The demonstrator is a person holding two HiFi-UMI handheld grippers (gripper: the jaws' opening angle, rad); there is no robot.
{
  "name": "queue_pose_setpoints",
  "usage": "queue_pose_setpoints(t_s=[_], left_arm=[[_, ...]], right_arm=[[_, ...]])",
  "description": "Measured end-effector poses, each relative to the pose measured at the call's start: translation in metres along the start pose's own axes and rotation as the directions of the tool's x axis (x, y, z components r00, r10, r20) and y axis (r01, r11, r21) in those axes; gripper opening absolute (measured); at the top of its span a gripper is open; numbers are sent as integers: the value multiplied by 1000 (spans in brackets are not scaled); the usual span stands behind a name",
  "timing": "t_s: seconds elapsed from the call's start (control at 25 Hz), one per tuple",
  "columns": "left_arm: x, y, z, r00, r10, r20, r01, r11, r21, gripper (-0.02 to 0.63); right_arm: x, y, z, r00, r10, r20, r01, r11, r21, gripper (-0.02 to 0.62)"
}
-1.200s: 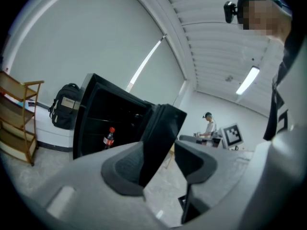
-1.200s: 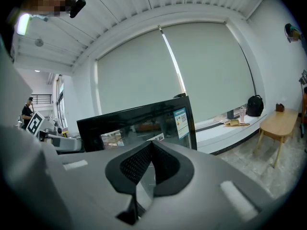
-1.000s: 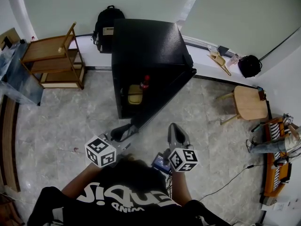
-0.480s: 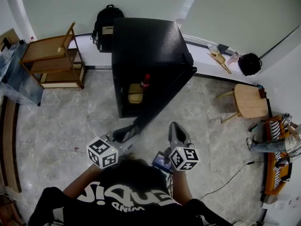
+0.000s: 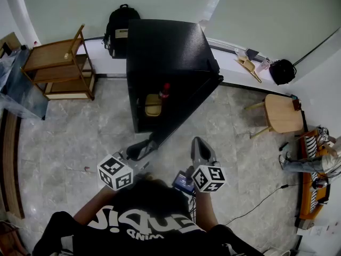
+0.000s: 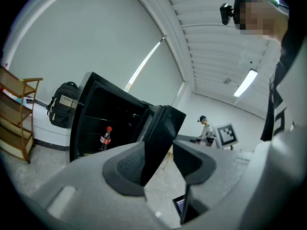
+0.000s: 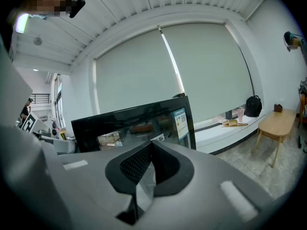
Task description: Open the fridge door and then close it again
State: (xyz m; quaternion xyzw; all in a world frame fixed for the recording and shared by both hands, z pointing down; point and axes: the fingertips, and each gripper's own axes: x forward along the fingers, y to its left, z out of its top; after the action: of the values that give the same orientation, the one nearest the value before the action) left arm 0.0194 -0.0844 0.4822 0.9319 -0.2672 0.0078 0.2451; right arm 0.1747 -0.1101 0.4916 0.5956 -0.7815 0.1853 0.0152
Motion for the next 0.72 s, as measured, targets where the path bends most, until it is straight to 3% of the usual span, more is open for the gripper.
queue_pose_setpoints(t_s=[0.56, 0.72], left_arm=[[-11, 38, 21, 998, 33, 48, -32, 999, -19, 183], [-14, 52, 28, 995, 57, 81, -55, 998, -30, 151]], right_arm=[[10, 10, 7, 1000, 8, 11, -8, 1000, 5, -3], [11, 9, 7, 1000, 3, 14, -4, 1000, 5, -3]])
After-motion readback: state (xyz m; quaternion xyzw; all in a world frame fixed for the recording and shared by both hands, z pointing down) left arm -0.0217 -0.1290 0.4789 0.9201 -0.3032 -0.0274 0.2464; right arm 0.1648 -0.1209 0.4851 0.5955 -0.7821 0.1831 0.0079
